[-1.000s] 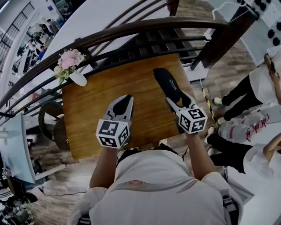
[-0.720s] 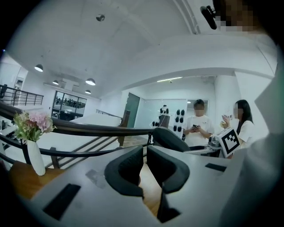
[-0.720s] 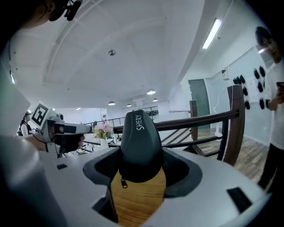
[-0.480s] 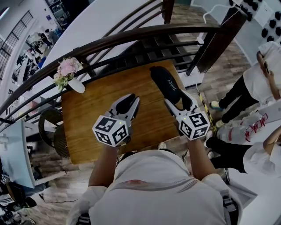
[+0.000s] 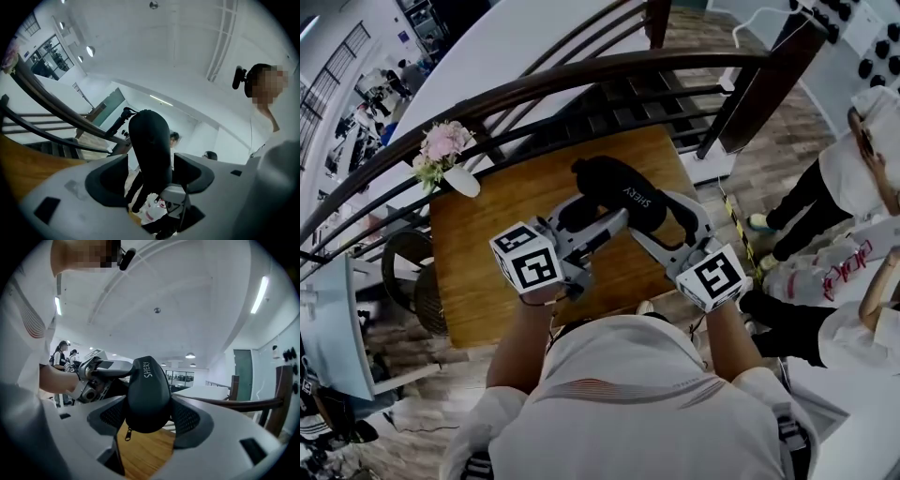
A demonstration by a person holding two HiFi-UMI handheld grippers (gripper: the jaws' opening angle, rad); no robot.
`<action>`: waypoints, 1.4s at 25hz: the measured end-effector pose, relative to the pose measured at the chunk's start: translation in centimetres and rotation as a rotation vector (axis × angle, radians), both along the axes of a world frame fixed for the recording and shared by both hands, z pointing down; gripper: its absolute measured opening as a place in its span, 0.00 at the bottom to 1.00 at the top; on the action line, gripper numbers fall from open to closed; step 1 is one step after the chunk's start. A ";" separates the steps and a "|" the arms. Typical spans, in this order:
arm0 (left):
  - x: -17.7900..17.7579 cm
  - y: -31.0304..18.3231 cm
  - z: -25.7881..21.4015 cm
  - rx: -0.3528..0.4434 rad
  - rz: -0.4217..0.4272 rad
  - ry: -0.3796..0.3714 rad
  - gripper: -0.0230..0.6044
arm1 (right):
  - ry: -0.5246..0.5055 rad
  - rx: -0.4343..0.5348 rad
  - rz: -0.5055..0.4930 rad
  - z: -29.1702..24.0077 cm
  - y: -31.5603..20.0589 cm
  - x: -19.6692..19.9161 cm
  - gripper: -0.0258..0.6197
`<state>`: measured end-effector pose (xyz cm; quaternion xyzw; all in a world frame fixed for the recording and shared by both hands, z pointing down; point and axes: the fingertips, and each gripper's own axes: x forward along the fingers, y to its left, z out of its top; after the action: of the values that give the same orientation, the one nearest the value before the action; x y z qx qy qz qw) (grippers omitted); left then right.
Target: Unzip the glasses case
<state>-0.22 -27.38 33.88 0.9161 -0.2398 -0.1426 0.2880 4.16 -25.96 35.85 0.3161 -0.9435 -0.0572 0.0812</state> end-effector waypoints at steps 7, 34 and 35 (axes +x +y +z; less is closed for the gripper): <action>0.5 -0.4 -0.9 -0.018 0.024 0.079 0.48 | 0.039 0.049 -0.074 0.2 1.2 -1.8 0.57; -1.2 -1.6 -1.5 0.018 -0.114 0.074 0.44 | -0.059 -0.264 0.052 5.2 0.8 -0.9 0.12; -1.1 -1.5 -1.4 0.019 -0.112 0.060 0.43 | -0.049 -0.262 0.063 5.3 0.7 -0.6 0.12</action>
<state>-1.28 -28.83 32.49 0.8992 -0.2808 -0.1881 0.2779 3.51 -25.26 41.13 0.3337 -0.9342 0.0767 0.1006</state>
